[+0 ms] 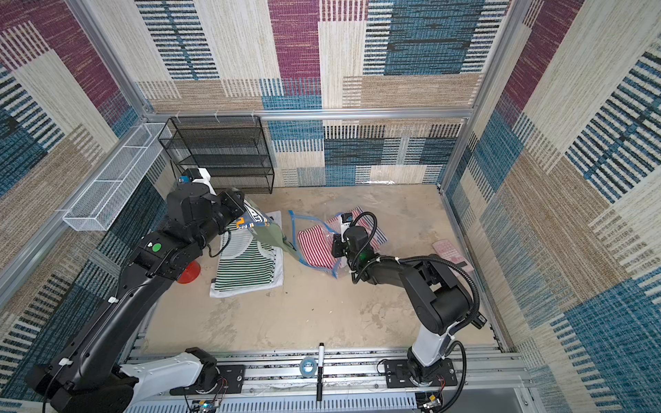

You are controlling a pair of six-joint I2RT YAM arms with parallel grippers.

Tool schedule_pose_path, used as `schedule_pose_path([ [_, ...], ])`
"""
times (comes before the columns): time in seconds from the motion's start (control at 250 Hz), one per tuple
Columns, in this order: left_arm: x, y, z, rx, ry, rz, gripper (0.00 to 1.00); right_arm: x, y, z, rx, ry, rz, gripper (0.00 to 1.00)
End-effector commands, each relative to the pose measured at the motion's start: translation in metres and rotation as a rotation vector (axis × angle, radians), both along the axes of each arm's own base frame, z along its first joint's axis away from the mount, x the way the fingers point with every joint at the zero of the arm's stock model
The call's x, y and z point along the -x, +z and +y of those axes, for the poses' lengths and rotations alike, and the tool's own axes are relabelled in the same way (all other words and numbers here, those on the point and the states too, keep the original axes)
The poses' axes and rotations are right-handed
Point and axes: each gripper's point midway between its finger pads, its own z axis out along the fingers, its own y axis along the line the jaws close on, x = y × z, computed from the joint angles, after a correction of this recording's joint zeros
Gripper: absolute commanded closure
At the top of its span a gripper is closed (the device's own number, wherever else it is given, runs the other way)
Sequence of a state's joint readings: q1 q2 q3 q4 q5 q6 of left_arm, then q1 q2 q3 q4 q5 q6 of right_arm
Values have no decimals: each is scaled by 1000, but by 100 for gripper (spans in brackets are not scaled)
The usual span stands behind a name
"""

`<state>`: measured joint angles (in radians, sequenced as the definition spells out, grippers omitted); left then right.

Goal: Take the tank top out of the vacuum bag
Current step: Place the tank top on the tank top.

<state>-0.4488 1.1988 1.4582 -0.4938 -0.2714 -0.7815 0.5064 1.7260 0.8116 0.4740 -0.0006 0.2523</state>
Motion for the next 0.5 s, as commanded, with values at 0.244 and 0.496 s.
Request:
schedule_pose_path([
  [0.244, -49, 22, 31, -38, 128, -147, 100, -3, 8, 7, -23, 24, -23, 100],
  [0.496, -83, 29, 49, -67, 234, -229, 100, -2, 5, 10, -27, 38, -12, 100],
])
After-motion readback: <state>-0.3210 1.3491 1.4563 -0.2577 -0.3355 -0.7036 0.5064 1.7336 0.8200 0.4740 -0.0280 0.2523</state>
